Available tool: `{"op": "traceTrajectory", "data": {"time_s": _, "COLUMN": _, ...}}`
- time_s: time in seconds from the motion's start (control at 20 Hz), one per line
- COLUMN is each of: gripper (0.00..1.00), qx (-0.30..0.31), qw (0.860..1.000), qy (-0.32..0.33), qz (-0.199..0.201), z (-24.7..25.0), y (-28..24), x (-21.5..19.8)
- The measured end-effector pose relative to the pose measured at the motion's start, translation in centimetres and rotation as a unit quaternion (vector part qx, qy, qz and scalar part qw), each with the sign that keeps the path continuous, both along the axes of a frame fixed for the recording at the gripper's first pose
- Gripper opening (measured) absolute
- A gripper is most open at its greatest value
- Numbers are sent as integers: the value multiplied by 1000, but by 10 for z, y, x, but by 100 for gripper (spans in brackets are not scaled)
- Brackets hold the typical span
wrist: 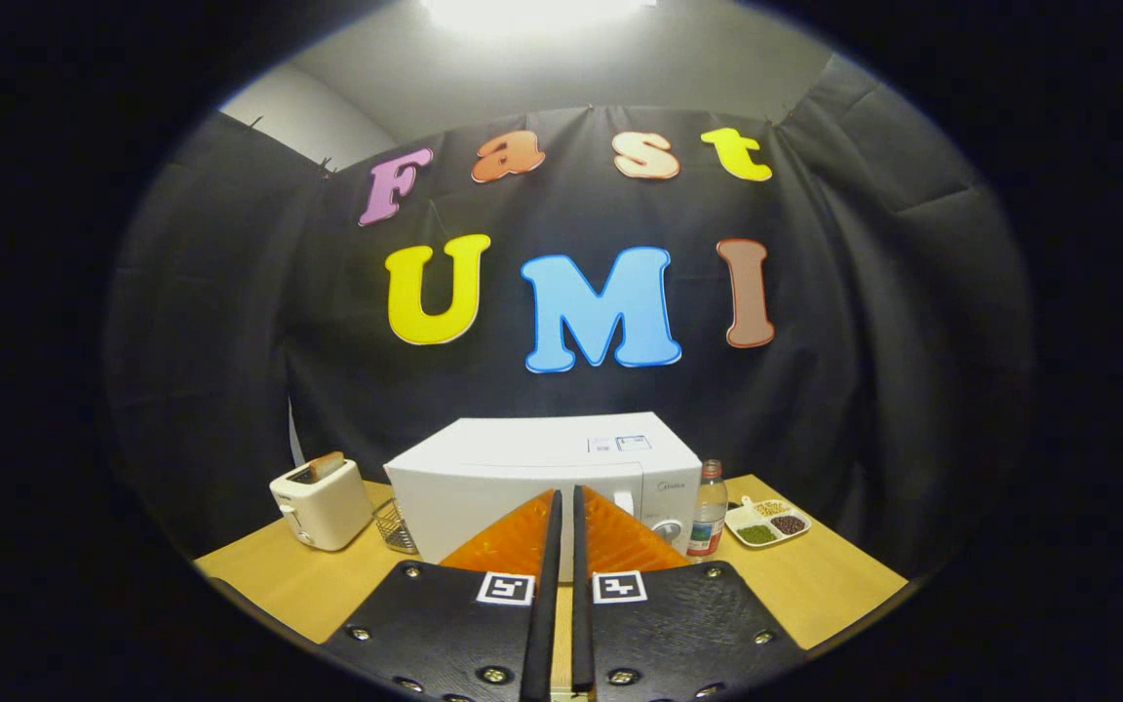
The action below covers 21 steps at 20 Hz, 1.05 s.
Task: Open the microwave, put the food inside, and close the microwave door.
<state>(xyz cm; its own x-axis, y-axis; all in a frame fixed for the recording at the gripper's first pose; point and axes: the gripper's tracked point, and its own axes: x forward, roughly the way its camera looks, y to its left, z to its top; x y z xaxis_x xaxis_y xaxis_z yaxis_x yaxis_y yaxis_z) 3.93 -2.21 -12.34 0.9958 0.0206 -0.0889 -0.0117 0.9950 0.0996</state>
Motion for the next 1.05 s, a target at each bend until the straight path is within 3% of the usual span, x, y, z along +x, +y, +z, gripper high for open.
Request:
{"op": "traceTrajectory", "data": {"time_s": 0.3, "gripper": 12, "qx": -36, "qw": 998, "qy": -37, "qz": -40, "z": 53, "y": -7, "x": -36}}
{"op": "traceTrajectory", "data": {"time_s": 0.4, "gripper": 32, "qx": -37, "qw": 998, "qy": -31, "qz": -38, "z": 52, "y": -1, "x": -39}}
{"op": "traceTrajectory", "data": {"time_s": 0.55, "gripper": 91, "qx": -41, "qw": 999, "qy": -1, "qz": -24, "z": 39, "y": 6, "x": -41}}
{"op": "traceTrajectory", "data": {"time_s": 0.6, "gripper": 97, "qx": -47, "qw": 998, "qy": 2, "qz": -36, "z": 38, "y": 0, "x": -40}}
{"op": "traceTrajectory", "data": {"time_s": 1.05, "gripper": 98, "qx": -53, "qw": 998, "qy": -9, "qz": -31, "z": 42, "y": 2, "x": -34}}
